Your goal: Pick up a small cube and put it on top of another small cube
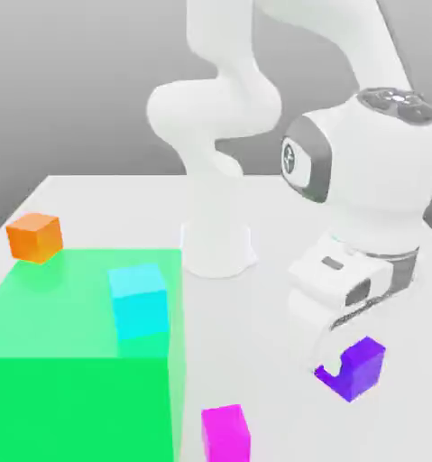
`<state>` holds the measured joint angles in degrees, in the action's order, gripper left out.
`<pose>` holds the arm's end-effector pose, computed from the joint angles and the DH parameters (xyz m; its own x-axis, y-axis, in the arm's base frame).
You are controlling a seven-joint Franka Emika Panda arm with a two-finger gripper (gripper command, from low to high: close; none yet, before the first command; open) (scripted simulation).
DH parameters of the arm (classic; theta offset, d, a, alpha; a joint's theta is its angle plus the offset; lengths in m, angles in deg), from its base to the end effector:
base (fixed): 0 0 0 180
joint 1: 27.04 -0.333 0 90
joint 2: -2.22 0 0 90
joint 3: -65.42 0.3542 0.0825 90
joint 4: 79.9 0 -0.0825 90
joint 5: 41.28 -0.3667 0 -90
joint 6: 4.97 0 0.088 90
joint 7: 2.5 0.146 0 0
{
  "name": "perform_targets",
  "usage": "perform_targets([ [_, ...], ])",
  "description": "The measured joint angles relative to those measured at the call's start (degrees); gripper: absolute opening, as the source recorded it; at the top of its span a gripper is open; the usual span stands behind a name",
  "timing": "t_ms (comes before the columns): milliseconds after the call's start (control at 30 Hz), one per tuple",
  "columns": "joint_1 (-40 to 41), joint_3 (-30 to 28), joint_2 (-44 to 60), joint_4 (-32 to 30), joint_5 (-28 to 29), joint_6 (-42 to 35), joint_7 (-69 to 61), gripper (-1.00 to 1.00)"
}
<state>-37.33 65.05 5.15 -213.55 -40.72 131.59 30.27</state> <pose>0.4930 0.0859 0.3268 0.9243 -0.3817 0.0035 -0.3818 -0.9242 0.0061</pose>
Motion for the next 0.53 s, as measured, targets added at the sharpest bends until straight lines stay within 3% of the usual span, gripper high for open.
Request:
perform_targets([
  [267,10.98,-5.43,-12.01,7.95,0.27,-19.88,17.17,-1.00],
  [400,12.46,-6.46,-11.51,4.64,0.23,-16.06,19.74,-1.00],
  [433,12.54,-6.52,-10.98,3.54,0.18,-14.44,19.77,1.00],
  [533,12.54,-6.52,-10.98,3.54,0.17,-14.44,19.77,1.00],
])
